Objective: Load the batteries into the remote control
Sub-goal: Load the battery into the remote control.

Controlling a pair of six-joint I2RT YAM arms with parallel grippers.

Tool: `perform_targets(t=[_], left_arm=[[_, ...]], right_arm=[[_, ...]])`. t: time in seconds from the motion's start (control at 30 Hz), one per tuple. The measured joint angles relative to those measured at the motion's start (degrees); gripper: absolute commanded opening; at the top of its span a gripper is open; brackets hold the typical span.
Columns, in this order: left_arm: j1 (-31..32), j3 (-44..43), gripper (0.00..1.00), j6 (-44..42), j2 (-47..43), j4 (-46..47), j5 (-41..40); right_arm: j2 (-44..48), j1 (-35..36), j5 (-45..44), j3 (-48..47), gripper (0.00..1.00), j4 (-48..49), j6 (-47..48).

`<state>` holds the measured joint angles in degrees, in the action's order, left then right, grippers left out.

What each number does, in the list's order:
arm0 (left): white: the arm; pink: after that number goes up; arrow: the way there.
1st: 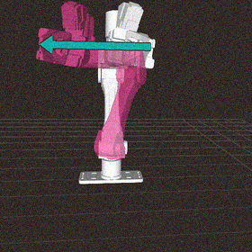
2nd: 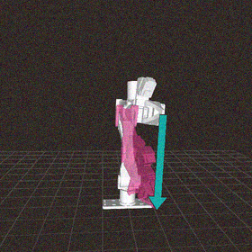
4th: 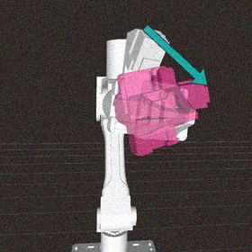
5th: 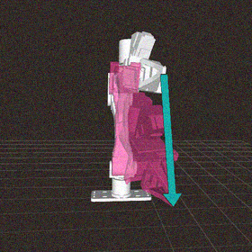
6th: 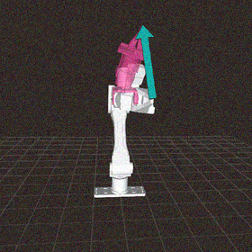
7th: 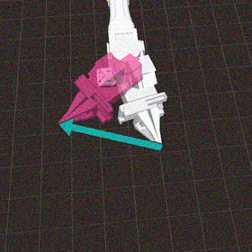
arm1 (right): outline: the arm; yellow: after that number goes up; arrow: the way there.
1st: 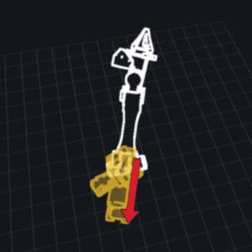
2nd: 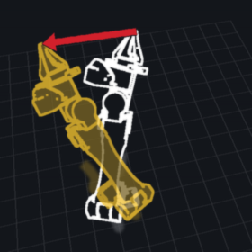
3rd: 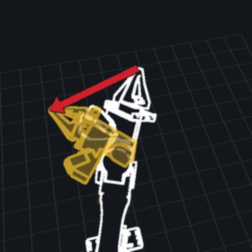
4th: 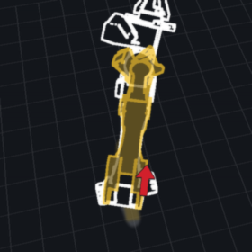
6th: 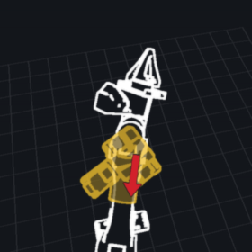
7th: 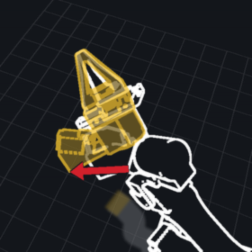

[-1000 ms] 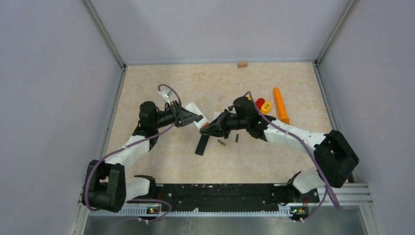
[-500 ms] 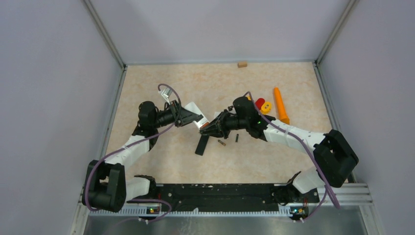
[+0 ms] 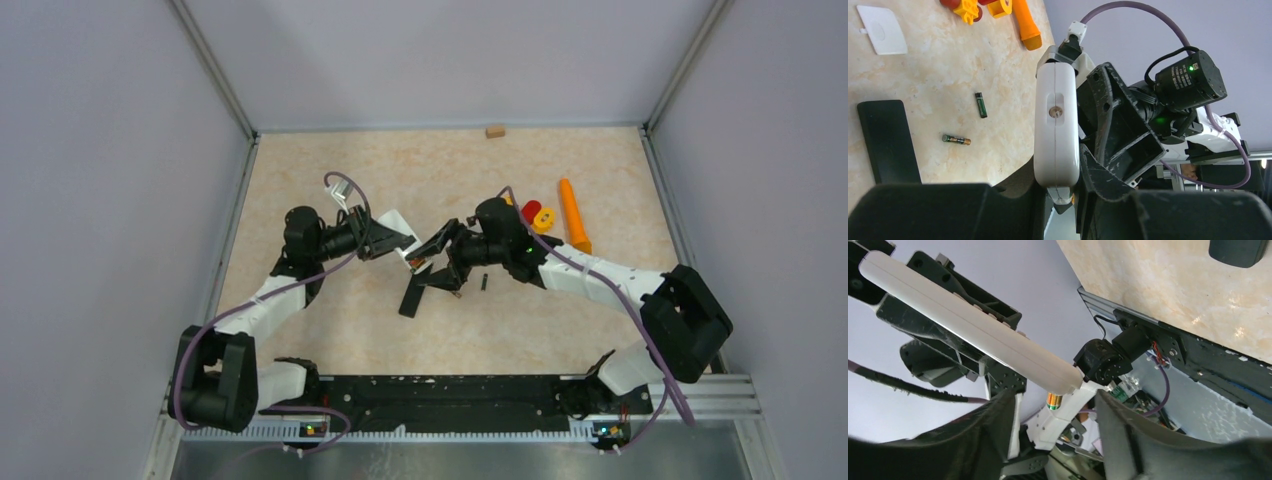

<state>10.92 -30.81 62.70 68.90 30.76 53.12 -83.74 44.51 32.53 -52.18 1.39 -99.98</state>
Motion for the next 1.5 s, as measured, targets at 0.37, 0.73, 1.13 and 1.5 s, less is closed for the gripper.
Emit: perform_targets(t=[0.37,0.73,1.13,1.5], left_arm=[[-0.02,-1.53,0.0,-1.33,3.87,-5.51,-0.07],[-0.22,-4.17,0.0,-1.33,4.63,-8.59,0.0],[-0.31,-4.81,0.0,-1.51,3.28,-10.56,1.81],[-0.31,-5.2,0.0,0.22,3.3,-10.12,4.07]], right_arm=[[5.18,-0.44,-3.96,-1.81,0.99,-6.49,10.1],[22.69,-3.69,-19.71,-0.76,0.99,-16.74,32.54],[14.78,-3.8,-15.63,-6.32,0.99,-17.4,59.6],[7.58,-3.37,-3.8,-6.34,0.99,-10.23,62.4]])
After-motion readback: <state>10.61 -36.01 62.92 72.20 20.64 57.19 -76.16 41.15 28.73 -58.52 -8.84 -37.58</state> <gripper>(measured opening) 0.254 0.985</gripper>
